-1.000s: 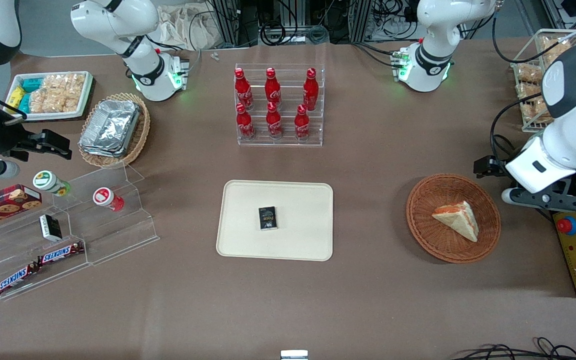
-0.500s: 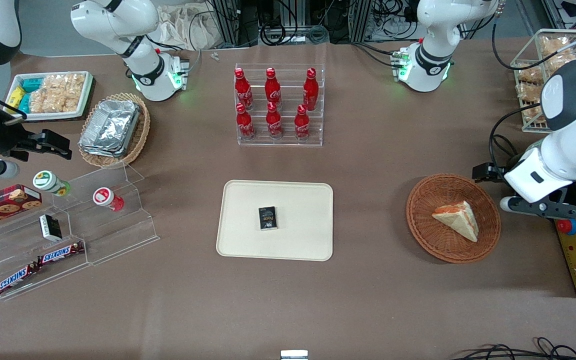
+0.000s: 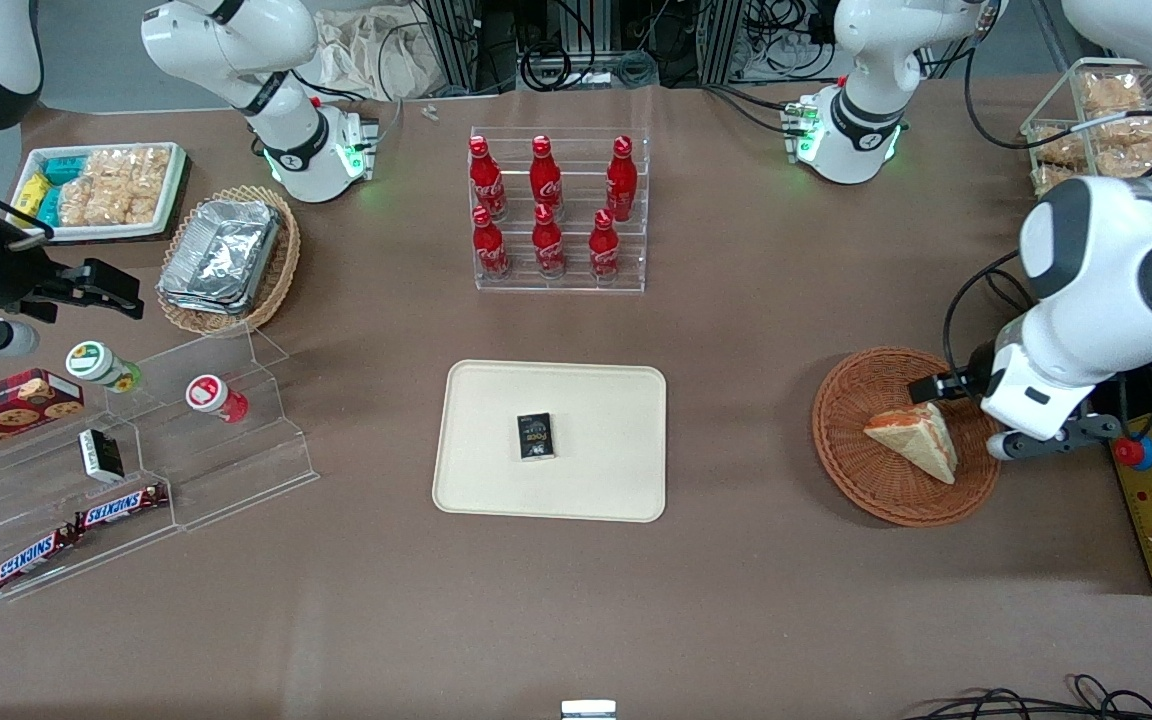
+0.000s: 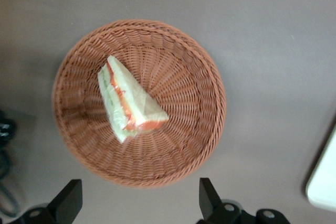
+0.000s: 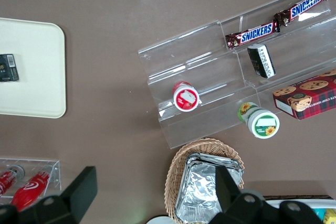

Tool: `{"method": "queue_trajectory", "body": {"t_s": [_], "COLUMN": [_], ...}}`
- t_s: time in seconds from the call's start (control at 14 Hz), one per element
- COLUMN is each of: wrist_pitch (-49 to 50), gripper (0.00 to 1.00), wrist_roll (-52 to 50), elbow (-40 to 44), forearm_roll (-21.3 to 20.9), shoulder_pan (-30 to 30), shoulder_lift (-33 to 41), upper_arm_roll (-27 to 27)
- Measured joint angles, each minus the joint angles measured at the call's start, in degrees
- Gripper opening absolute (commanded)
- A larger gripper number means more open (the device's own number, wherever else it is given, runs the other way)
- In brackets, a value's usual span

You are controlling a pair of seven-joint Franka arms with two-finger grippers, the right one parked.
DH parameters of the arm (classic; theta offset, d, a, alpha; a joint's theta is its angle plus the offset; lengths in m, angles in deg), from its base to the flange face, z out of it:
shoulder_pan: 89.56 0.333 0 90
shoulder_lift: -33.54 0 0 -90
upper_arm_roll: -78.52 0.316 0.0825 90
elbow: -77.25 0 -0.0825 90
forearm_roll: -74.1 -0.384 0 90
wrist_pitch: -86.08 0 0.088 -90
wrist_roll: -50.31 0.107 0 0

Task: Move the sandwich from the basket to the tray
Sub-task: 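Lower the open left gripper over the wrapped sandwich in the basket, then close the left gripper on the wrapped sandwich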

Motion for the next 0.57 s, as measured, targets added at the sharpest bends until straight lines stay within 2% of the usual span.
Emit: {"method": "queue_trajectory", "body": {"t_s": [0.21,0.57], "wrist_pitch": [-8.32,-15.84], "gripper": [1.0,1.0], "wrist_roll": [-7.93,-12.96], "elbow": [-7.4,-12.19], "forearm_roll": [-0.07,-0.14], "shoulder_pan": [0.82,1.59], "shoulder_lift": [-0.02,-0.21], "upper_arm_roll": [0.38,2.62]}}
